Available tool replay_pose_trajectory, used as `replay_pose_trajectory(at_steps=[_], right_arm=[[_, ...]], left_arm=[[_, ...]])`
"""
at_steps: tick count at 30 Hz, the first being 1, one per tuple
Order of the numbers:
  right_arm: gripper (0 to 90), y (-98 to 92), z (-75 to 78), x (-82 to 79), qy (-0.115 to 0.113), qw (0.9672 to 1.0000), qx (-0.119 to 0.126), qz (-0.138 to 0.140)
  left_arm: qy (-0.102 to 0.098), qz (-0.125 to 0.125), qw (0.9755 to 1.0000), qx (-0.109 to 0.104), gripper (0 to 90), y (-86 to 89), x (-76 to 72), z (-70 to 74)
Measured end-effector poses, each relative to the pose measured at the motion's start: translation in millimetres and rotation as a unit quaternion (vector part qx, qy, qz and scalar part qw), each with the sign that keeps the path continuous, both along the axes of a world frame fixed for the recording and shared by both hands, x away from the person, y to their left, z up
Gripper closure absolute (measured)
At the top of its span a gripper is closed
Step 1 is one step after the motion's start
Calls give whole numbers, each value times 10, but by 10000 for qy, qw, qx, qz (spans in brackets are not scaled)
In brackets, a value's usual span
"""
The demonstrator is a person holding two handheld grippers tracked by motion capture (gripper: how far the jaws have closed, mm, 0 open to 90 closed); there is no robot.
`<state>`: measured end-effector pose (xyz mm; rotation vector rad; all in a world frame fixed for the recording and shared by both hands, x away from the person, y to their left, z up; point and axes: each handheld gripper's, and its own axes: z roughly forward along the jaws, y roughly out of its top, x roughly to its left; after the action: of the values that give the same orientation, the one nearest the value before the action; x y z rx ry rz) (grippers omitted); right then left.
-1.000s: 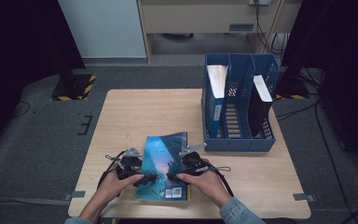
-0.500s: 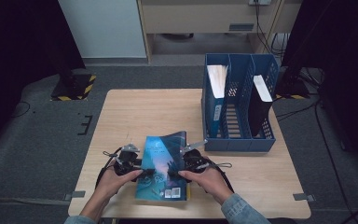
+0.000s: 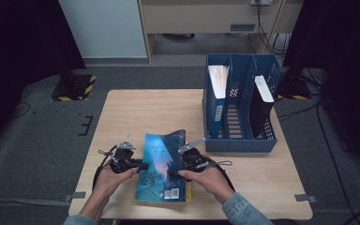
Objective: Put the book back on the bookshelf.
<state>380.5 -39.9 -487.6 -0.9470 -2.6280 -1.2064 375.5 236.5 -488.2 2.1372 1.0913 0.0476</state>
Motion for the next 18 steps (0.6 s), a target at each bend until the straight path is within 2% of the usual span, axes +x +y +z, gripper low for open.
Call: replay_pose_trajectory(at_steps=[3, 6, 9, 18], right_arm=[[466, 9, 57, 15, -13, 10000, -30, 69], [474, 29, 130, 10, -128, 9998, -74, 154], [494, 44, 203, 27, -182, 9996, -68, 183], [584, 104, 549, 190, -428, 9987, -159, 214]], left_arm=[[-46, -19, 10000, 24, 708, 17, -14, 39], [-90, -8, 10000, 10, 725, 50, -21, 110], [-199, 8, 9998, 0, 746, 97, -13, 198], [-471, 54, 9988, 91, 781, 171, 7, 484]])
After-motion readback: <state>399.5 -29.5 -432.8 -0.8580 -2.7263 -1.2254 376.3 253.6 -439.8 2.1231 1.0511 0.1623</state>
